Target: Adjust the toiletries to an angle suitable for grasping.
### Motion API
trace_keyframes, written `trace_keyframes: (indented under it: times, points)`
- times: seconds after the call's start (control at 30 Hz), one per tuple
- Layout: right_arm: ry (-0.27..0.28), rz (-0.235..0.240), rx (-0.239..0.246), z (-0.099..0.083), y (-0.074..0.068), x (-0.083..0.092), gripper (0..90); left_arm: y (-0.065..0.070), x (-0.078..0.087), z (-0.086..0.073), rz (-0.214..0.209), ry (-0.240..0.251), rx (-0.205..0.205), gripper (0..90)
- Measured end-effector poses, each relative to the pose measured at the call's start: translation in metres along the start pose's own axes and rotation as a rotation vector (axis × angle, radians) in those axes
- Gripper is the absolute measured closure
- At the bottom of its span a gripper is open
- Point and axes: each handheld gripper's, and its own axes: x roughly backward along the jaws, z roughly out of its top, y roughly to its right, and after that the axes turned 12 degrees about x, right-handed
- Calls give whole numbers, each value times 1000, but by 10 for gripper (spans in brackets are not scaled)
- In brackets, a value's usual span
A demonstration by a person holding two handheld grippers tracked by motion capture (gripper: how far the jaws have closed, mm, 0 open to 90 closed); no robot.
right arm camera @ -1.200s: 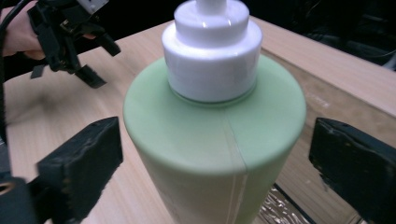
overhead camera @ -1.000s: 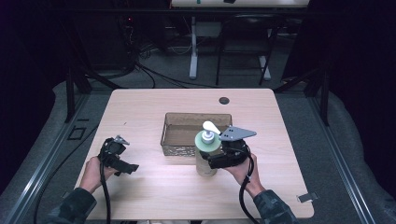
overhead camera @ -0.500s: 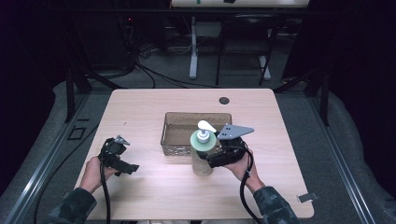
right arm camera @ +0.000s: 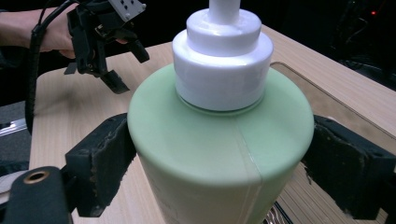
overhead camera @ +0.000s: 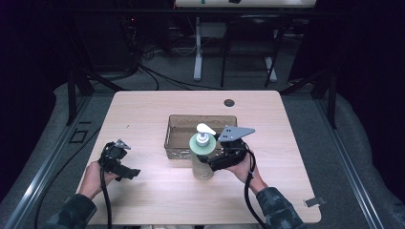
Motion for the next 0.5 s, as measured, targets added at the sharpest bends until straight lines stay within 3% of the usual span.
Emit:
trace_keyframes:
  times: [0.5]
  points:
    - [20, 77, 27, 5, 0, -14, 121, -1, -1, -1, -4, -1, -7, 2]
